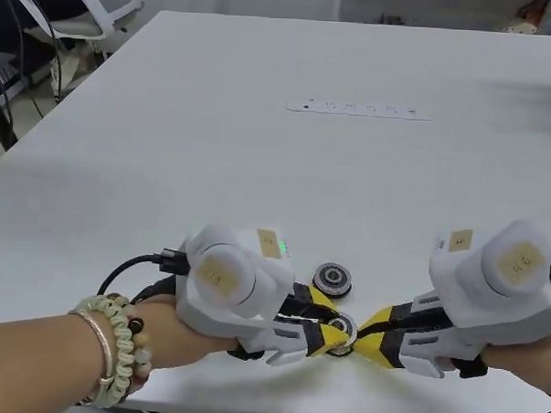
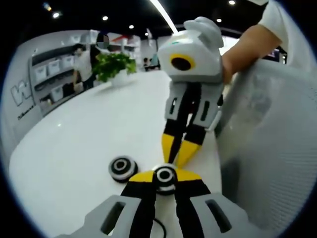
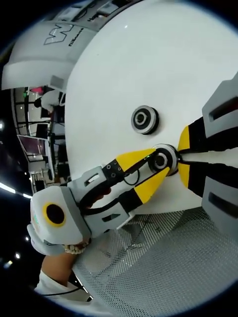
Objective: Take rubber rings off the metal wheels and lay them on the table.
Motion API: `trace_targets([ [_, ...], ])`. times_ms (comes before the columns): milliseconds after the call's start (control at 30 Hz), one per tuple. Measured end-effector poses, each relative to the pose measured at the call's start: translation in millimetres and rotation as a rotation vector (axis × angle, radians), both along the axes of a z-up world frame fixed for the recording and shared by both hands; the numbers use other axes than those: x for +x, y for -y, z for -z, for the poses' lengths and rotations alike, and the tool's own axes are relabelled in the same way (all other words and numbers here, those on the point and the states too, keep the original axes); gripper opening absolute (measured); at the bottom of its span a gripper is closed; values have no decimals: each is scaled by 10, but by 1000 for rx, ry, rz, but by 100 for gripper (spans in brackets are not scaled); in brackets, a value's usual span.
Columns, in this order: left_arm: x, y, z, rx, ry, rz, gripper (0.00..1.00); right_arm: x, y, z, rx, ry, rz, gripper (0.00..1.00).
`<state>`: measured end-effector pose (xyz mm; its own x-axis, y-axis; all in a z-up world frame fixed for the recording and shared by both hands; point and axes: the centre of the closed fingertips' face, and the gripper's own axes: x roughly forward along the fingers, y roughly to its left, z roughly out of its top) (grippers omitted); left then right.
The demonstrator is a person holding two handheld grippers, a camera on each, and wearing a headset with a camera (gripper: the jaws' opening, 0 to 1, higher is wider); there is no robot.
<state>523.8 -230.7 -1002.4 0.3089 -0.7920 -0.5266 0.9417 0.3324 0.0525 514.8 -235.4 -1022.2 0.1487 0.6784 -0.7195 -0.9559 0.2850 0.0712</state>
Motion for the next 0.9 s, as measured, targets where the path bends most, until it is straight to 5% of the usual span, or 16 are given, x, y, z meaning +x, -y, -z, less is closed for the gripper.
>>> trace_targets([
  [400, -9, 0, -7, 1, 2, 0, 14, 19, 7, 6, -27, 13, 8, 0],
  [900, -1, -7, -4, 2, 5, 3, 14, 83, 58, -71, 71, -175, 189, 0],
])
